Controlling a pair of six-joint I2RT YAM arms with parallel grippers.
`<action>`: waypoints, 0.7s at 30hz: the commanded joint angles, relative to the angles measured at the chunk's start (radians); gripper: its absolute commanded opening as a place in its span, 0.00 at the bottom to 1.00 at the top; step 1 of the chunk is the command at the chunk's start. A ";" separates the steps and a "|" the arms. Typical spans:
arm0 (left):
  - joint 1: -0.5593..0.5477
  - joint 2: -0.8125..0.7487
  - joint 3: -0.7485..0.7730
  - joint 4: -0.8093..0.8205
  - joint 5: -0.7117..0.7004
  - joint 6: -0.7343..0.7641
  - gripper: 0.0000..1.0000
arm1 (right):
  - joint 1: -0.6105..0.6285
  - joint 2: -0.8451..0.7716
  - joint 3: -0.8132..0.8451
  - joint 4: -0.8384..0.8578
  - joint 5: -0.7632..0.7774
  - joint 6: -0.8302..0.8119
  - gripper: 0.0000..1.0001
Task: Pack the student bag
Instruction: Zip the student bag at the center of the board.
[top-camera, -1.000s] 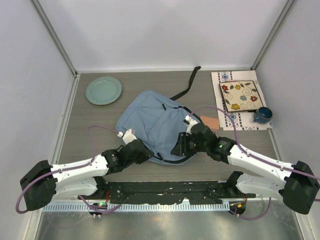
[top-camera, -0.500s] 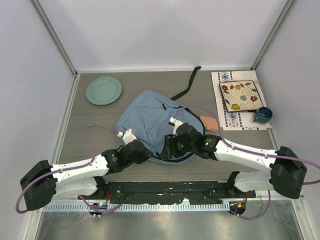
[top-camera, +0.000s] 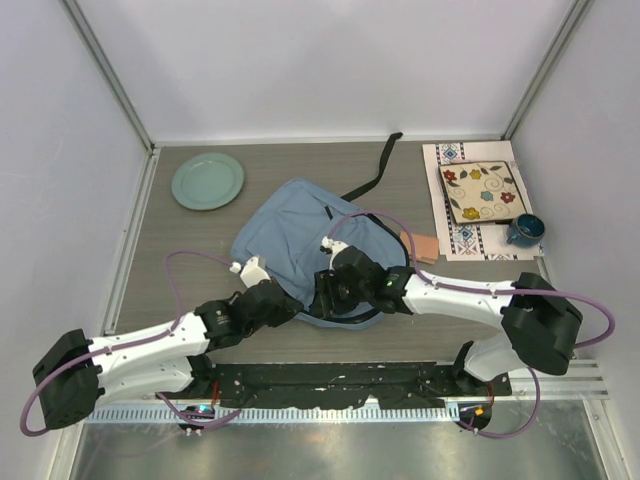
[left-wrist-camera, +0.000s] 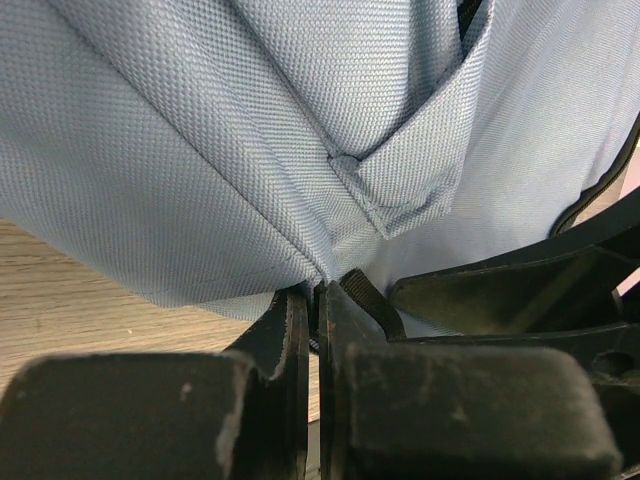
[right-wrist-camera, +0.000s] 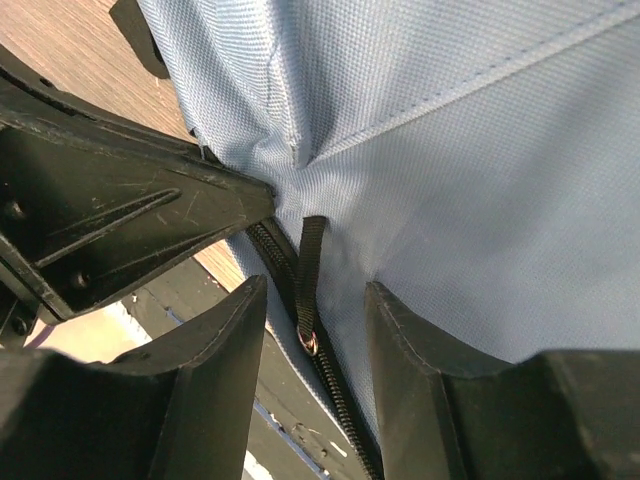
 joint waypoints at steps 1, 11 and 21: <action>-0.001 -0.023 0.024 0.036 -0.059 0.012 0.00 | 0.015 0.027 0.042 0.085 -0.030 -0.009 0.49; -0.001 -0.039 0.020 0.027 -0.076 0.015 0.00 | 0.022 0.050 0.026 0.100 -0.033 -0.009 0.23; 0.001 -0.094 0.022 -0.071 -0.145 0.026 0.00 | 0.022 -0.057 -0.017 0.099 0.025 -0.006 0.01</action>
